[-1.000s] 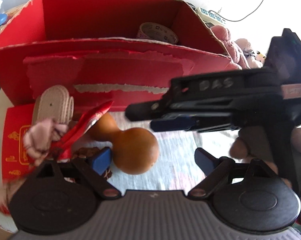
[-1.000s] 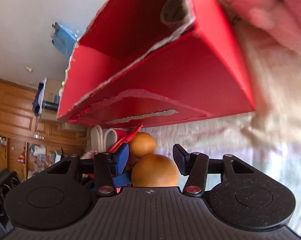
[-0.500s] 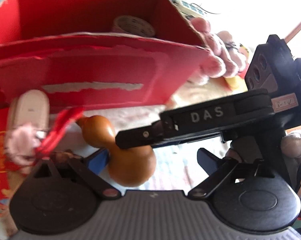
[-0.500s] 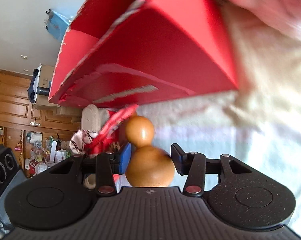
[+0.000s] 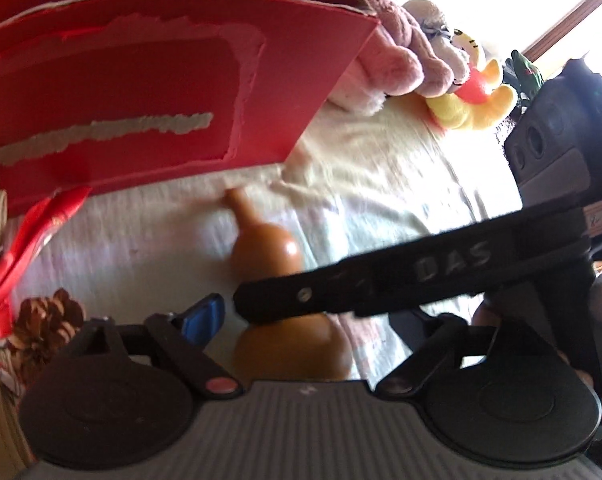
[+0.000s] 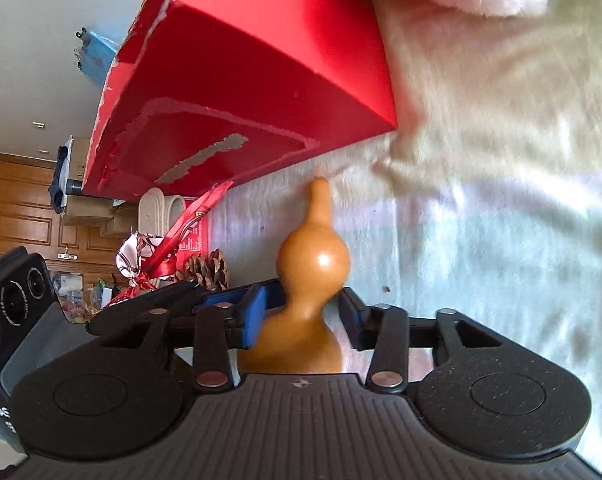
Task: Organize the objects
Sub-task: 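Lift the gourd with the right tool over the red box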
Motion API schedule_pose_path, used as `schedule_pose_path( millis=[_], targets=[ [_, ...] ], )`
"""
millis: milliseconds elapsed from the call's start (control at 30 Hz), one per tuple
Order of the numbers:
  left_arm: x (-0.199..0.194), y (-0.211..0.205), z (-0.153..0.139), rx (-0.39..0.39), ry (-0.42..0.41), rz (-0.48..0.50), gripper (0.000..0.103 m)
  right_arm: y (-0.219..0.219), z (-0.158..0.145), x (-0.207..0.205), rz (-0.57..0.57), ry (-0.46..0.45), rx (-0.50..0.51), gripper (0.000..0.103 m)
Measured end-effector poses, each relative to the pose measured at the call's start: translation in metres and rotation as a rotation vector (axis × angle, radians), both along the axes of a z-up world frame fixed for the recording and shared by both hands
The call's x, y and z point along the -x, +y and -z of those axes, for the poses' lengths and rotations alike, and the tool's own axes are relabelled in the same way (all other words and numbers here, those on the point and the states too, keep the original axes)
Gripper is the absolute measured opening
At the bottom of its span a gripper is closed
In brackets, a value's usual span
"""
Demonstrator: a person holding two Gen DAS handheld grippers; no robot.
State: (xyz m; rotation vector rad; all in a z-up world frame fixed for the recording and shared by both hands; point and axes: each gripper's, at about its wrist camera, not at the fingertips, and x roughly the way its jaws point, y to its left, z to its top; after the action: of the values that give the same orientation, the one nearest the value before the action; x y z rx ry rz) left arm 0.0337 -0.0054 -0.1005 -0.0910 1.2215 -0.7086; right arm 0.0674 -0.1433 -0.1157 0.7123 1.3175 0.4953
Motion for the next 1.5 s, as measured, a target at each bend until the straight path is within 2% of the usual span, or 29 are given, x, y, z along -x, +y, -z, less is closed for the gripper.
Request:
schedule_pose_path(
  millis=[100, 167, 267, 400, 733, 933, 1067, 1167, 1267, 1500],
  targets=[
    [0.000, -0.004, 0.000, -0.010, -0.003, 0.006, 0.081, -0.004, -0.001, 0.002, 0.009, -0.001, 0.002, 0.032],
    [0.000, -0.004, -0.002, -0.007, 0.009, 0.015, 0.072, -0.008, -0.004, 0.003, 0.012, 0.000, 0.002, 0.031],
    [0.002, -0.003, -0.009, 0.008, 0.008, 0.027, 0.072, -0.011, -0.015, 0.007, 0.021, -0.010, -0.003, 0.031],
    [0.004, -0.007, -0.032, 0.035, -0.040, 0.056, 0.072, -0.013, -0.039, 0.011, 0.042, -0.054, 0.002, 0.031],
    [0.003, 0.001, -0.110, 0.161, -0.196, 0.110, 0.072, -0.007, -0.122, 0.018, 0.075, -0.253, 0.048, 0.031],
    [-0.020, 0.020, -0.161, 0.216, -0.327, 0.112, 0.072, 0.013, -0.170, -0.010, 0.068, -0.400, 0.092, 0.031],
    [-0.043, 0.034, -0.178, 0.213, -0.390, 0.091, 0.072, 0.030, -0.185, -0.038, 0.047, -0.472, 0.128, 0.031],
    [-0.062, 0.042, -0.178, 0.198, -0.407, 0.073, 0.072, 0.038, -0.184, -0.061, 0.032, -0.474, 0.142, 0.031],
    [-0.086, 0.048, -0.168, 0.192, -0.385, 0.062, 0.072, 0.044, -0.176, -0.085, 0.023, -0.443, 0.153, 0.031],
    [-0.133, 0.048, -0.128, 0.119, -0.292, 0.055, 0.072, 0.060, -0.136, -0.132, -0.019, -0.301, 0.233, 0.031]
  ],
)
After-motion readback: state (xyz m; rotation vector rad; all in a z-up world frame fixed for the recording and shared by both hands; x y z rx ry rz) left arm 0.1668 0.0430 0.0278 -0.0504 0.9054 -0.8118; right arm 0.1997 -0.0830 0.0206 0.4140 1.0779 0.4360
